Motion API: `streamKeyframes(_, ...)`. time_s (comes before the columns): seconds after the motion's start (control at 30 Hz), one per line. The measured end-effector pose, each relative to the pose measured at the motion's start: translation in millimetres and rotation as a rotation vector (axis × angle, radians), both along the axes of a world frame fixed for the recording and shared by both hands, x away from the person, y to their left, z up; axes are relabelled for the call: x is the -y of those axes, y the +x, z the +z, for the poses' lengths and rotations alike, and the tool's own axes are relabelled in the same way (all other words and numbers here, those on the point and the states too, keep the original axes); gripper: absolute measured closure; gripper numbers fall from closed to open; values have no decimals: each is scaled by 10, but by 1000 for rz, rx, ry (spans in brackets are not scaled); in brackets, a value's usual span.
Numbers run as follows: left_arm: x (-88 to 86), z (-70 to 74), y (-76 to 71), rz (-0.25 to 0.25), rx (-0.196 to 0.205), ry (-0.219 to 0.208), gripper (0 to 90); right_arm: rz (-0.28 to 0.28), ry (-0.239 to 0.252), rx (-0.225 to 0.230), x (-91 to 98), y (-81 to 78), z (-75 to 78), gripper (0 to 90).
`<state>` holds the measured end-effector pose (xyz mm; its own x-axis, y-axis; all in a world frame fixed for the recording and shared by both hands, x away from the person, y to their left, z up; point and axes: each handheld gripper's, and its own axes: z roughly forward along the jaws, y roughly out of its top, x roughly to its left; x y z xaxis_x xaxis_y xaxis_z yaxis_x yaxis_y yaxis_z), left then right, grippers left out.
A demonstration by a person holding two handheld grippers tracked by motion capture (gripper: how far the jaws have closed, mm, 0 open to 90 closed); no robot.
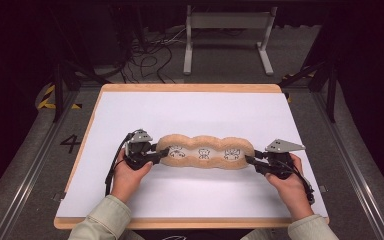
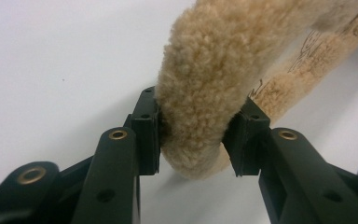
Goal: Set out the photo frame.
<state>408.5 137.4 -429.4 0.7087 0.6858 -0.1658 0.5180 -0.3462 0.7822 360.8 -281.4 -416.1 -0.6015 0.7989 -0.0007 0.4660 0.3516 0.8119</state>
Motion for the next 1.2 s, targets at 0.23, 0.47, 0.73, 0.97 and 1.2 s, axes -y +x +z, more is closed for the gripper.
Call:
streamKeyframes(0.23,-11,12,10,5,-16,-32,500,-14,12,-15,-6,37,-9,634)
streamKeyframes(0.47,-90,59,-54,27,10,-40,350,-13,10,-10,14,26,17,434)
streamKeyframes(0.73,-92,194,-277,-6,77,3,331,-11,20,38,98,-48,146,371)
streamKeyframes(0.97,-175,260,-419,-13,85,-6,302,34,46,51,173,-103,262,351)
streamKeyframes(1.2,-396,279,-571,7,71,-26,277,136,49,45,214,-189,303,286)
